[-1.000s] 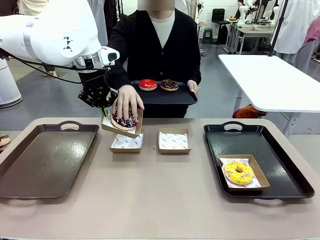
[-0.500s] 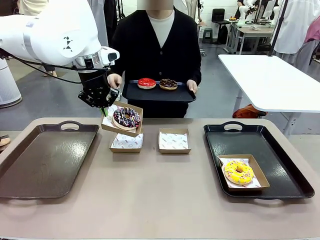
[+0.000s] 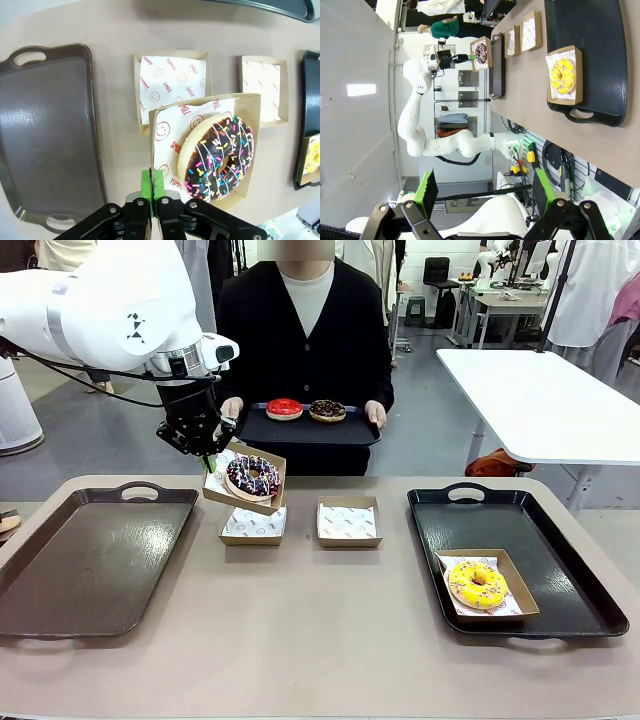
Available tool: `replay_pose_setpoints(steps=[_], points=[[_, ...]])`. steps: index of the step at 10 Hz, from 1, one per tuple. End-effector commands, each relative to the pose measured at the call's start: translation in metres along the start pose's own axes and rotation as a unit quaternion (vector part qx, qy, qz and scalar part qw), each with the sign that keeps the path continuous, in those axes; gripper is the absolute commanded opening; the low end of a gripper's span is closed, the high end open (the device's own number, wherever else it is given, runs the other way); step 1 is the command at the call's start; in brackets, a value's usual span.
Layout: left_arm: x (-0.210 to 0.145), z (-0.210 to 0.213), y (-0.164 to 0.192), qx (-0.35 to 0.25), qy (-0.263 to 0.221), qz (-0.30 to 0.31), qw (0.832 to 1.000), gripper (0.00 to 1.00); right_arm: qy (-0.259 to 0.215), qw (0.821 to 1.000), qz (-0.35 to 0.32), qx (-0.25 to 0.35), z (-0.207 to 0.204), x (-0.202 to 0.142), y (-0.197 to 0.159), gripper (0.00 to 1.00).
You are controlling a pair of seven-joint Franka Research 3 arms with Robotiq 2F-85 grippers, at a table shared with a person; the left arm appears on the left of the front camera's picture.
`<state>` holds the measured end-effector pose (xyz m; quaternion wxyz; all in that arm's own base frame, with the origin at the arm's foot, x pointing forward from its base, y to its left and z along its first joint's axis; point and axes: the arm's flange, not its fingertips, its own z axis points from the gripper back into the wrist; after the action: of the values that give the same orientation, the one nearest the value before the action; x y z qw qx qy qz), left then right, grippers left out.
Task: Individually package the donuts and arrange them on the tray.
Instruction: Place the picked Paper togo box on the Handle tray while simultaneously picking up another Paper togo box from the table with the other hand.
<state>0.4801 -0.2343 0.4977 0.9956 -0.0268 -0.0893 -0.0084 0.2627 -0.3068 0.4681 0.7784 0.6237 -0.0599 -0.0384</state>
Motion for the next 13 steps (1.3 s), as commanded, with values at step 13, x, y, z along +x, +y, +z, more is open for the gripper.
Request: replay_pose_setpoints(steps=[13], points=[[-0.08, 0.018, 0.116, -0.045, 0.003, -0.01, 0.999, 0.01, 0.098, 0.97, -0.053, -0.216, -0.163, 0.135, 0.099, 1.0]])
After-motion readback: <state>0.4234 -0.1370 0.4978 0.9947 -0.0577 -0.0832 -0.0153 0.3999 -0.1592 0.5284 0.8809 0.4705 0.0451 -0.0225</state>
